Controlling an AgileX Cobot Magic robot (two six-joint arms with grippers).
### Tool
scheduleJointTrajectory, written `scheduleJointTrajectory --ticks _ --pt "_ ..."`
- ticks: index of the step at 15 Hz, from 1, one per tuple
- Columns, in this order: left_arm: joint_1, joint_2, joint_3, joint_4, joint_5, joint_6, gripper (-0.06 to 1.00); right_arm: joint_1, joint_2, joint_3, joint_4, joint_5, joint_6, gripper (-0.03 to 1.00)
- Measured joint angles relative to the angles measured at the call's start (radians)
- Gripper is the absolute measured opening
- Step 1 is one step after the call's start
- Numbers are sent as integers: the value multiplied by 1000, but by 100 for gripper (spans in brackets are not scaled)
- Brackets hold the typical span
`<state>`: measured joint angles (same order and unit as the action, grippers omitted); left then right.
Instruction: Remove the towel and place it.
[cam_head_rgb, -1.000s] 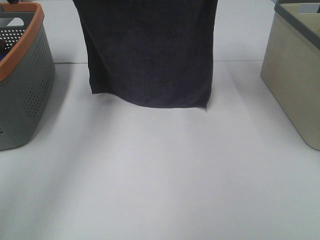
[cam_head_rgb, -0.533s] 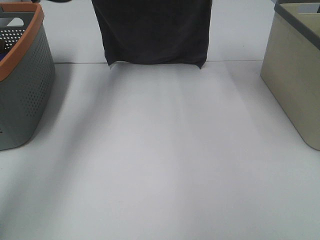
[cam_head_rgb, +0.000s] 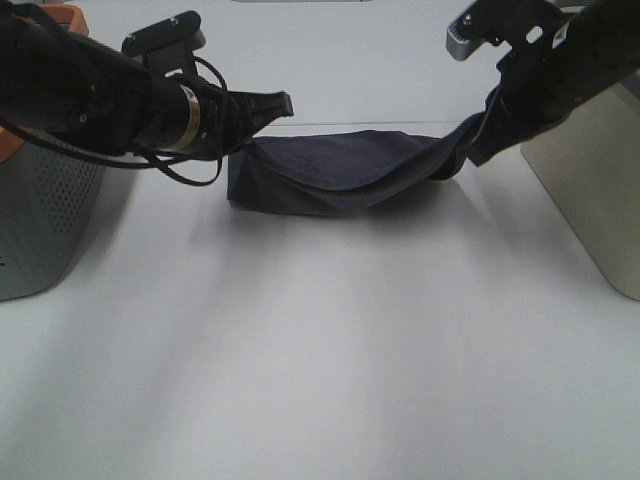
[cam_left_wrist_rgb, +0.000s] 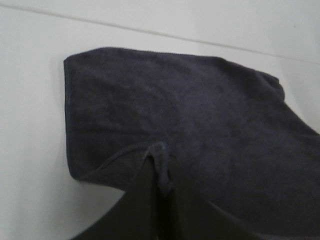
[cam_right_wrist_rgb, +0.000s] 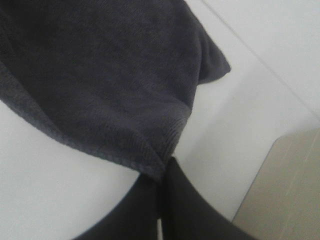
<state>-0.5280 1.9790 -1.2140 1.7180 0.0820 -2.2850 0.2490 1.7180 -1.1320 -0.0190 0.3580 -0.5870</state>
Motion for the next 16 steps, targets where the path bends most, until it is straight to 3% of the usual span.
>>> scheduleJointTrajectory --ticks 3,5,9,12,16 --pt "-46 -70 98 -18 116 0 0 -3 -35 131 71 -13 -46 2" --pt "-46 -103 149 -35 132 0 0 -3 -36 177 123 -17 -89 2" --pt "-46 -123 266 -64 58 0 0 34 -37 266 248 -13 -220 2" --pt "-46 -134 321 -76 -6 0 0 126 -18 318 240 -19 -315 2" --pt "-46 -134 323 -76 -73 4 0 135 68 324 175 -31 -341 2"
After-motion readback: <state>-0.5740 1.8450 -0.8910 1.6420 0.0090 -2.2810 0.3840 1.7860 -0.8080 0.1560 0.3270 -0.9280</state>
